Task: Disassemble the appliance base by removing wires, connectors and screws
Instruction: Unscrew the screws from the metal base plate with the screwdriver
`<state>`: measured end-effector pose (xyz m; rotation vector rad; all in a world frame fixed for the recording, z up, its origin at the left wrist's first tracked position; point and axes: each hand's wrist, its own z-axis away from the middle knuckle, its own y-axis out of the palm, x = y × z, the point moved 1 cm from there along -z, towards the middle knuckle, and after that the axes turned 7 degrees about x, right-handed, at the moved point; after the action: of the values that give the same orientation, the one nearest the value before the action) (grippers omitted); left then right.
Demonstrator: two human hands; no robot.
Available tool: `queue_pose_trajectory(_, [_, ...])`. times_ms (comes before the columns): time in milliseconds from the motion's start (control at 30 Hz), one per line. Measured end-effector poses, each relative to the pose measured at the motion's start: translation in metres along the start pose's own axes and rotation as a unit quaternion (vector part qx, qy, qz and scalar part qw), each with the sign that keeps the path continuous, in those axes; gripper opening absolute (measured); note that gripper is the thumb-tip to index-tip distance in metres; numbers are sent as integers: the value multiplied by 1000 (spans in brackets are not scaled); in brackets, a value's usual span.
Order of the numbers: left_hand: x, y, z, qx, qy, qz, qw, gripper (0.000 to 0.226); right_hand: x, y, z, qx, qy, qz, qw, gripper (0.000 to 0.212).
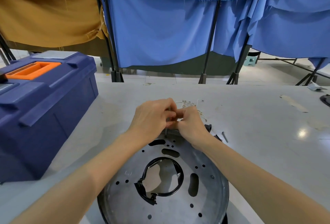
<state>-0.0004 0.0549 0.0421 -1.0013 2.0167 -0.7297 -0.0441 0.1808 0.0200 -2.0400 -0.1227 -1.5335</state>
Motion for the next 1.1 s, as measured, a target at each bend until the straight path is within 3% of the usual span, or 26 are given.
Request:
queue_pose_trajectory(100, [4,-6,1,16,150,-163,975,12,1,0,0,11,4,-7,1000,15])
queue_pose_trajectory(167, [8,-12,-3,41,202,-239,949,5,1,0,0,15,14,-7,1000,23])
queue_pose_trajectory(267, [10,-19,-9,48,264,-335,903,20,1,1,-2,16,17,-2,1000,34])
queue_pose_trajectory(333, [10,-22,-13,60,303,-382,871,32,0,1,-1,17,10,3,1000,32])
queue_pose_trajectory(433, [9,-22,-17,88,326,-408,848,31,1,1,0,17,-3,-12,1000,16])
queue_pose_trajectory(533, [7,-19,-17,120,320,-417,842,17,2,0,2,12,-27,-15,999,19])
queue_pose_trajectory(733, [11,-25,-15,184,282,-456,824,31,4,5,0,22,-20,15,999,15])
queue_pose_trajectory(867, [4,-23,-22,278,214,-450,821,29,5,4,2,18,-11,21,1000,3])
queue_pose_trajectory(1000, [1,-26,-20,340,126,-463,809,24,5,4,3,46,-18,31,998,21])
queue_pose_trajectory(1100, [-9,-27,-18,355,75,-454,814,20,6,3,4,52,-23,18,998,23])
